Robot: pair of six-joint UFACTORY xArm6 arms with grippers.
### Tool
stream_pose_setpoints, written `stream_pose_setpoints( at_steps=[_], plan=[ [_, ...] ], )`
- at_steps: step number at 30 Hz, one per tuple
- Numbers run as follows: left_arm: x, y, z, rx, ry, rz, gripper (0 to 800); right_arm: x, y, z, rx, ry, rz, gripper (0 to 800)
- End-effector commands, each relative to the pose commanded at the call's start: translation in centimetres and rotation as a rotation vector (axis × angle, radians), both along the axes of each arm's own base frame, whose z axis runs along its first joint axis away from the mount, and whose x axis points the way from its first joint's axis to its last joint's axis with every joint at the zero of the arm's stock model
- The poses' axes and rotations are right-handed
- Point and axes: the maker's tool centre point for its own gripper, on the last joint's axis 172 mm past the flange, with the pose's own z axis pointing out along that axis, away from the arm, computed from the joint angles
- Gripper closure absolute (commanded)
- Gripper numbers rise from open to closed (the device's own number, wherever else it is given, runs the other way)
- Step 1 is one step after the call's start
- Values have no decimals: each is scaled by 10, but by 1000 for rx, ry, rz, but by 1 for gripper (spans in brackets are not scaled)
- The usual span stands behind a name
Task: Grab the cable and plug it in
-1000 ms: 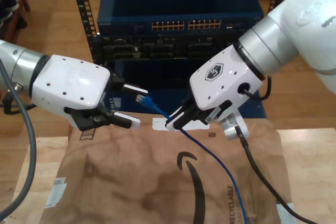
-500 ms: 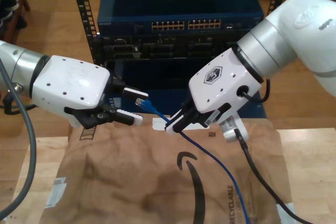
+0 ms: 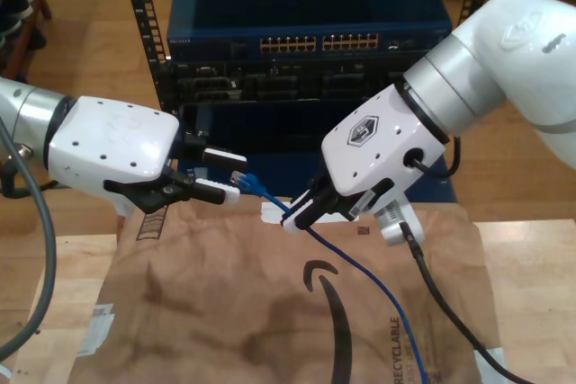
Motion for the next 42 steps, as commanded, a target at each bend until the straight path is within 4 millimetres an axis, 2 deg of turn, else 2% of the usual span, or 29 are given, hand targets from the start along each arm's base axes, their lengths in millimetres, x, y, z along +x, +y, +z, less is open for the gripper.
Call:
stream_pose_setpoints(
  at_steps=[5, 13, 19, 29, 33, 34, 35, 36, 39, 40, 41, 42],
  plan=[
    [0, 0, 0, -1, 19, 3, 461, -1, 1, -1, 0, 1, 3, 782],
    [0, 0, 0, 2, 40, 9, 555, -1, 2, -2, -1, 5, 6, 781],
    [-1, -1, -1, 1, 43, 9, 557, -1, 2, -3, 0, 7, 5, 781],
    [-2, -1, -2, 0, 46, 9, 614, -1, 2, -3, -1, 5, 4, 780],
    [-5, -2, -7, -5, 61, 8, 692, -1, 2, -3, -1, 5, 4, 769],
    [-5, -2, -8, -5, 62, 9, 717, -1, 2, -3, 0, 3, 5, 748],
    [-5, -2, -8, -6, 64, 11, 724, -1, 2, -3, 0, 2, 6, 689],
    [-5, -2, -8, -6, 64, 11, 762, 0, 2, -2, 4, -5, 12, 593],
    [-5, -2, -9, -5, 65, 11, 775, 0, 2, -2, 13, -32, 33, 334],
    [-5, -2, -11, -8, 71, 9, 776, 0, 2, -2, 13, -35, 35, 214],
    [-5, -2, -12, -12, 78, 6, 779, 0, 2, -2, 14, -37, 36, 148],
    [-5, -2, -13, -16, 85, 3, 784, 0, 2, -2, 15, -42, 37, 123]
  ],
)
